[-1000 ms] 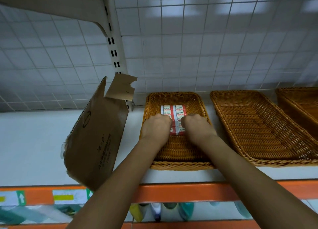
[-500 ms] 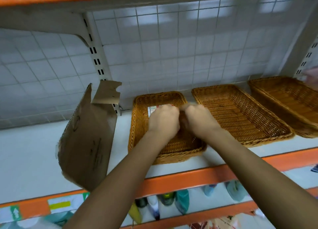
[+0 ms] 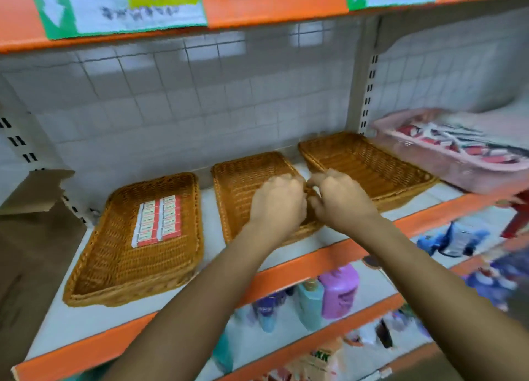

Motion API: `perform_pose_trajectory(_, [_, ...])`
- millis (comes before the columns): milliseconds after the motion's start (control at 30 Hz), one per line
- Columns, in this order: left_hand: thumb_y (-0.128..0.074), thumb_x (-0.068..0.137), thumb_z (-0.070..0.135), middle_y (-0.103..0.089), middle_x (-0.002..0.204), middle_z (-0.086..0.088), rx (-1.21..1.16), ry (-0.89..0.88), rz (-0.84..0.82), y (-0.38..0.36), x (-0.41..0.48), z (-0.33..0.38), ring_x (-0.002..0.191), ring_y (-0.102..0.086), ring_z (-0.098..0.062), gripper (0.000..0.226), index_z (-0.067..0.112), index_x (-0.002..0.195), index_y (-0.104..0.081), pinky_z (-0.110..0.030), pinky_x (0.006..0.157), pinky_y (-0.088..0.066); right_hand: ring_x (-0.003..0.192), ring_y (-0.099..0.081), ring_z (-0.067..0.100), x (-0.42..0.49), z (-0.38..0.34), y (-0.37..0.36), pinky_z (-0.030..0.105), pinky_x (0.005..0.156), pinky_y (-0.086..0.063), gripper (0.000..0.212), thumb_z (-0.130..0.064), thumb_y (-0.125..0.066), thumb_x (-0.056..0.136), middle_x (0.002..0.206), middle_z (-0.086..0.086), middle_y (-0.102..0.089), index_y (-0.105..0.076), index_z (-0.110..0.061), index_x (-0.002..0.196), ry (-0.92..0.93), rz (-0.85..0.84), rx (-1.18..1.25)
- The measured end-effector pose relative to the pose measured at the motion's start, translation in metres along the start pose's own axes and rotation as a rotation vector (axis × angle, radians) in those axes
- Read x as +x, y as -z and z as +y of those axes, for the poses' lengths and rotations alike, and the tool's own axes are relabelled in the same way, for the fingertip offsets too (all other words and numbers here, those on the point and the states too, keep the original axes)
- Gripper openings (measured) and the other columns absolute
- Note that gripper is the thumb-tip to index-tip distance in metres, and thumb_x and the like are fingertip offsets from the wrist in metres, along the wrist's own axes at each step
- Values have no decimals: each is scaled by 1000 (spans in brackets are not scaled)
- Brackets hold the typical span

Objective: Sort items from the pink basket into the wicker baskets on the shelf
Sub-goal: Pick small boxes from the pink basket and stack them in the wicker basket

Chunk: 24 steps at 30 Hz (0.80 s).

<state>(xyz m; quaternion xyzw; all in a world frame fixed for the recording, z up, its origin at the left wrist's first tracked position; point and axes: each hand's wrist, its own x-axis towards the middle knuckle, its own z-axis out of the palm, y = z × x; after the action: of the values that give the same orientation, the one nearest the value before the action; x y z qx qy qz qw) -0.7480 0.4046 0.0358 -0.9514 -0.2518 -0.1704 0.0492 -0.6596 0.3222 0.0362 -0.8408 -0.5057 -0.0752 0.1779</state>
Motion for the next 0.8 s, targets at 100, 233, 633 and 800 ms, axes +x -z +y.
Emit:
perform_pose_trajectory(100, [-45,94,27,-60,116,-8,-40,-39,1,-7,21,52,108,-57,-30,30,19,120,-56,-38,82,-46,111,-51,32,-13,51,15,34,87,-36,32,-21,-50,90,115,14,-54,-56,-9,119,-30,16,-49])
perform_pose_trajectory(233, [-45,93,29,-58,117,-6,-88,-112,2,-19,42,114,109,-56,-29,30,18,120,-56,-39,84,-45,112,-50,33,-31,114,32,35,89,-37,32,-22,-50,89,115,14,-54,-56,-9,118,-106,32,-62])
perform_pose_trajectory(633, [-46,93,19,-61,115,-10,-153,-334,41,-37,117,245,103,-60,-32,28,14,118,-57,-41,79,-47,117,-44,34,-51,245,76,36,97,-34,36,-12,-50,87,121,17,-55,-55,-5,122,-299,134,-82])
perform_pose_trajectory(800, [-46,91,15,-60,119,-10,-155,-380,44,-53,162,278,110,-56,-31,37,17,127,-54,-41,84,-45,112,-49,35,-35,290,91,37,97,-35,36,-7,-49,83,116,20,-58,-60,-3,117,-334,143,-112])
